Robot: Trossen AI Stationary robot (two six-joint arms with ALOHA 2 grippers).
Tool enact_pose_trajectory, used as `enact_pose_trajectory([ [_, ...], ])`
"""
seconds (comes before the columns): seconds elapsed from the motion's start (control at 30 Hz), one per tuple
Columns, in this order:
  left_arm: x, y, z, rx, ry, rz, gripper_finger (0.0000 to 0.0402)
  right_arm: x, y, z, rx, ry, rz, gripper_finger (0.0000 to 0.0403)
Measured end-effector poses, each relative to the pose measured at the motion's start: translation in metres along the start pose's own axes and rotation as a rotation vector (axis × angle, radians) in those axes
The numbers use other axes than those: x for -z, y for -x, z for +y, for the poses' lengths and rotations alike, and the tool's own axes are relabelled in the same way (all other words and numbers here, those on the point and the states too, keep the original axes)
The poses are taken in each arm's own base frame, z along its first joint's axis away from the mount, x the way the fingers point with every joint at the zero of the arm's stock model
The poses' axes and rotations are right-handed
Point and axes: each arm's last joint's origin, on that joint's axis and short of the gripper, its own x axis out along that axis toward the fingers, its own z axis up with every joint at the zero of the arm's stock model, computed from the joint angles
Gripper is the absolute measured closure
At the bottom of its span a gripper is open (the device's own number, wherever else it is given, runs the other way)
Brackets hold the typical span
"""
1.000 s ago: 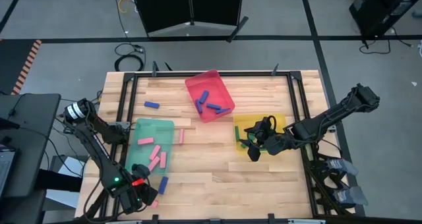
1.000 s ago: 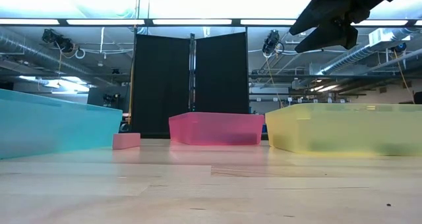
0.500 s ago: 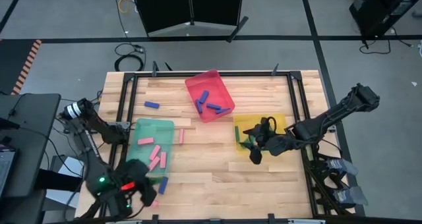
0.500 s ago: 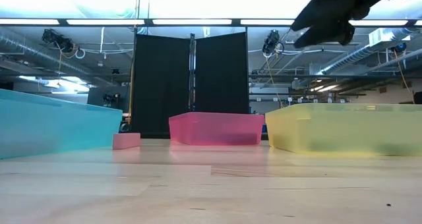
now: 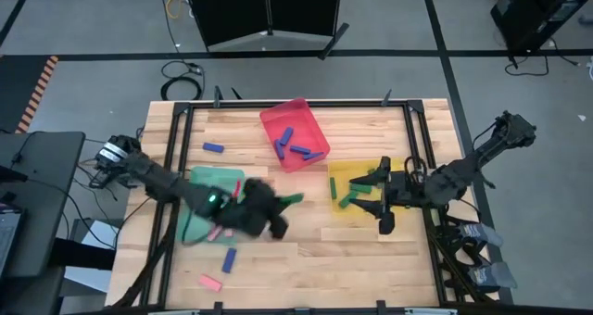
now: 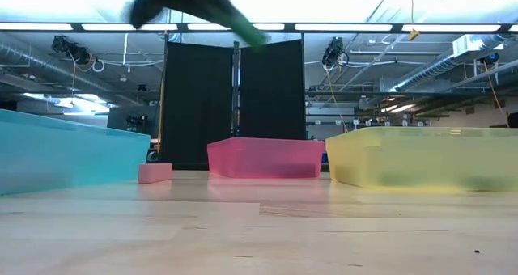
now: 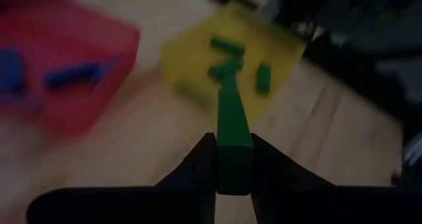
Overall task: Sort blocks
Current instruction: Put the green block into the yellow bin, then put the pink block into the green bin
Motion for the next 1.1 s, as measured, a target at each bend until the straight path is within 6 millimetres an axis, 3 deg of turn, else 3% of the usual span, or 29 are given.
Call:
enact_pose_trajectory([
  [0.1, -0.016, -0.037, 0.009, 0.087, -0.005, -0.048, 0.0340, -0.001, 0.001, 0.001, 0.002, 0.012, -0.011, 0.0154],
  [0.3, -0.025, -0.112, 0.014, 0.295, -0.029, -0.091, 0.0340, 0.004, -0.003, 0.003, 0.027, 0.032, 0.004, 0.0154],
  [0.4, -0.029, -0.146, 0.017, 0.320, -0.026, -0.082, 0.0340, 0.005, -0.005, 0.005, 0.027, 0.035, -0.001, 0.0154],
  [0.6, -0.025, -0.195, 0.013, 0.349, -0.027, -0.026, 0.0339, 0.004, -0.006, 0.006, 0.025, 0.054, -0.014, 0.0155],
  [0.73, -0.026, -0.205, 0.009, 0.341, -0.036, -0.008, 0.0288, 0.004, -0.006, 0.006, 0.024, 0.065, -0.015, 0.0155],
  [0.87, -0.031, -0.198, 0.010, 0.289, -0.081, 0.011, 0.0218, 0.004, -0.006, 0.006, 0.024, 0.069, -0.014, 0.0155],
  [1.0, -0.046, -0.179, 0.009, 0.234, -0.102, -0.012, 0.0185, 0.004, -0.007, 0.006, 0.025, 0.071, -0.011, 0.0158],
  [1.1, -0.055, -0.149, 0.010, 0.221, -0.121, -0.083, 0.0184, 0.008, -0.010, 0.008, 0.027, 0.075, 0.000, 0.0158],
])
